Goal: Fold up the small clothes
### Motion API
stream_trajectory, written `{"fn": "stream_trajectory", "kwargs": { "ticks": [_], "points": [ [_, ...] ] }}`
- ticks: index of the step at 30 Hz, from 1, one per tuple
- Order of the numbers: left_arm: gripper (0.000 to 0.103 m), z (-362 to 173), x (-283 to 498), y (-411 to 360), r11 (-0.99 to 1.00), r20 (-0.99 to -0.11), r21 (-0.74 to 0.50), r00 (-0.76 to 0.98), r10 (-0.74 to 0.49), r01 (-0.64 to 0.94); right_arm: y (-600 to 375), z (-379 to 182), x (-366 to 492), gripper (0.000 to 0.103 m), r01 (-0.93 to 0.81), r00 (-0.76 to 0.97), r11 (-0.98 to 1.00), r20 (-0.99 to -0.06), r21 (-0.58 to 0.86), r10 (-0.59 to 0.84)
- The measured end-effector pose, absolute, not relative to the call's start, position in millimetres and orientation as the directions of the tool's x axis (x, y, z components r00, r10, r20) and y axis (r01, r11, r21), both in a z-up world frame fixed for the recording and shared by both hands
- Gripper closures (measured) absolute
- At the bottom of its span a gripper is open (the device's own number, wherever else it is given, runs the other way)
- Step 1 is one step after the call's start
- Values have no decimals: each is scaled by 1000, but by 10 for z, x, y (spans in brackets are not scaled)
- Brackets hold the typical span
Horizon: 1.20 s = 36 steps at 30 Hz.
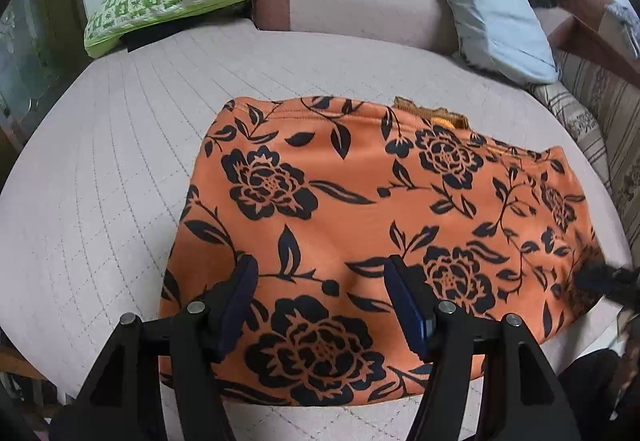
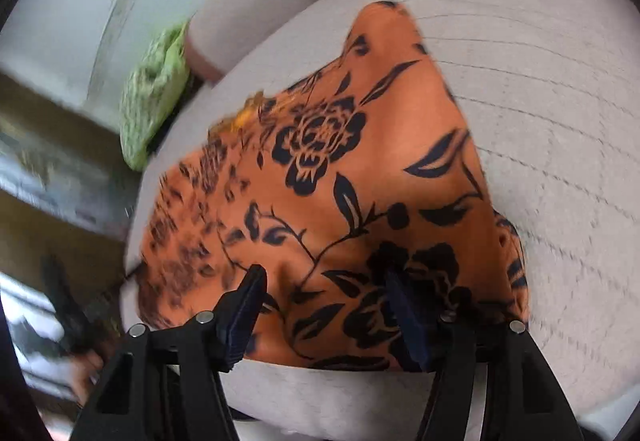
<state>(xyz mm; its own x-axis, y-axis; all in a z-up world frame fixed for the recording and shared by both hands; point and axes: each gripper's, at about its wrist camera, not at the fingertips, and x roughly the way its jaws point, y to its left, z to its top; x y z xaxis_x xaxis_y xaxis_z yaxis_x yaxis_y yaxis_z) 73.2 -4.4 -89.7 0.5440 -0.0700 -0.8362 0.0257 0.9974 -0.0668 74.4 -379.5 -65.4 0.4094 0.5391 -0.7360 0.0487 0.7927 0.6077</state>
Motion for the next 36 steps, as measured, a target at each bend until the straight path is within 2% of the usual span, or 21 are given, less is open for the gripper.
{"fn": "stream_trajectory", "kwargs": {
  "ticks": [3, 5, 7, 8, 10, 15, 17, 18, 19, 21, 24, 28, 32, 36],
  "points": [
    [37, -932, 723, -31, 997, -843, -73, 532, -76, 26, -3739, -331, 676, 37, -48, 465, 773, -670, 633, 578],
    [37, -982, 722, -9, 997, -850, -80, 522, -78, 19, -3732, -288, 781, 31, -56, 483, 770, -658, 636, 578],
    [37, -1066, 729, 14, 997, -863, -72, 501, -68, 12, -3815, -513, 941, 27, 43, 469, 793, -713, 608, 521],
    [37, -1098, 731, 18, 998, -869, -66, 491, -65, 14, -3875, -744, 1028, 28, 109, 419, 768, -730, 632, 541],
    [37, -1102, 685, 38, 998, -863, -60, 501, -67, 31, -3909, -746, 1072, 28, 135, 434, 736, -708, 663, 558],
    [37, -1122, 634, 118, 998, -851, -55, 521, -61, 26, -3692, -240, 1292, 28, -8, 497, 765, -662, 644, 562],
    [36, -1162, 636, 102, 999, -850, -29, 524, -46, 40, -3663, -415, 1576, 28, 22, 467, 767, -685, 641, 559],
    [35, -1153, 633, 79, 999, -848, -16, 529, -38, 46, -3702, -635, 1726, 28, 76, 438, 799, -740, 597, 511],
    [35, -1139, 637, 63, 999, -850, -9, 525, -34, 49, -3783, -801, 1843, 28, 132, 400, 781, -753, 611, 522],
    [35, -1076, 630, 75, 998, -848, -27, 528, -49, 50, -3936, -853, 1868, 28, 188, 439, 690, -688, 699, 578],
    [35, -980, 639, 99, 998, -831, -62, 553, -65, 24, -4016, -433, 1609, 28, 121, 554, 660, -602, 741, 574],
    [33, -914, 633, 64, 996, -807, -89, 585, -80, 13, -4034, -240, 900, 28, 136, 595, 681, -609, 720, 525],
    [32, -909, 594, -13, 996, -797, -82, 598, -81, 25, -4245, -502, 108, 27, 284, 571, 631, -656, 722, 494],
    [32, -945, 599, -139, 997, -808, -59, 584, -79, 53, -4358, -881, -10, 27, 370, 577, 512, -624, 775, 527]
  ]
}}
